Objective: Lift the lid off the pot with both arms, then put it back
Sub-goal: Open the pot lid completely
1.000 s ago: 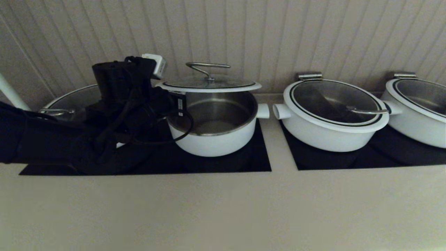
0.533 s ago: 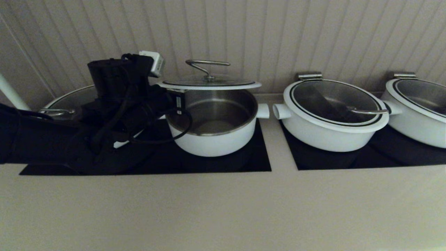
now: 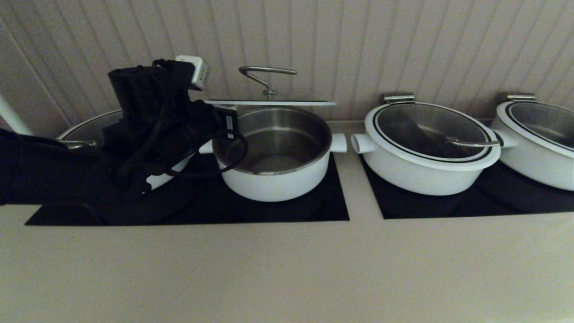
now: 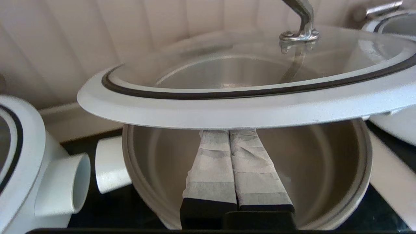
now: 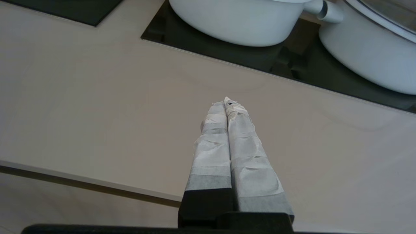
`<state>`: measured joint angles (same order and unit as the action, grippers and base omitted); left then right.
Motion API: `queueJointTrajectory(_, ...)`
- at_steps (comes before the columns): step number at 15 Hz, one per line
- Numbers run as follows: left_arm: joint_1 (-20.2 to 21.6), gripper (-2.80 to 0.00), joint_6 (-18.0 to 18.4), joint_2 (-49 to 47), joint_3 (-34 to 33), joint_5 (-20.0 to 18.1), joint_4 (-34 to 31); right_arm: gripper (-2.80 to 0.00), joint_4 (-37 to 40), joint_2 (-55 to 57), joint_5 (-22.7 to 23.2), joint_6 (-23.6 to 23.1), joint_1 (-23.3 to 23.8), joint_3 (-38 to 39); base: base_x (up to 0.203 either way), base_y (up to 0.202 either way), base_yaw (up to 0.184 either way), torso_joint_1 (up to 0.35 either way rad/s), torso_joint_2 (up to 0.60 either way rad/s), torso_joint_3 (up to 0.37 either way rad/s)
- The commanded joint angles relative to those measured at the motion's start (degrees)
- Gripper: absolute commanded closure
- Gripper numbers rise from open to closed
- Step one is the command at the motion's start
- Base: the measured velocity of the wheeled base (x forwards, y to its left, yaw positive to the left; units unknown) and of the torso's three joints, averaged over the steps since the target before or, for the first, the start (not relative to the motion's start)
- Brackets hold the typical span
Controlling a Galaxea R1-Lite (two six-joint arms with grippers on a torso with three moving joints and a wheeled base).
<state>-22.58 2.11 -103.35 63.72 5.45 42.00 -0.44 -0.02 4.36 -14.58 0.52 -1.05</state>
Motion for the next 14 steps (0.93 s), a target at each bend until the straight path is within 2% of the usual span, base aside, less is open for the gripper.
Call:
queueJointTrajectory(1, -0.01, 0.0, 0.09, -0.6, 1.29, 0.09, 0.28, 0.0, -0.43, 0.03, 0.03, -0.02, 0.0, 0.17, 0.0, 0.0, 0.0, 0.0, 0.0, 0.0)
queueJointTrajectory(11, -0.01, 0.0, 0.58, 0.07, 3.98, -0.04, -0.03, 0.0, -0.44, 0.02, 0.03, -0.01, 0.0, 0.26, 0.0, 0.0, 0.0, 0.0, 0.0, 0.0)
queueJointTrajectory(14, -0.01, 0.0, 2.9, 1.32, 3.86, -0.09, -0.34, 0.0, -0.44, 0.11, 0.03, -0.01, 0.0, 0.26, 0.0, 0.0, 0.0, 0.0, 0.0, 0.0)
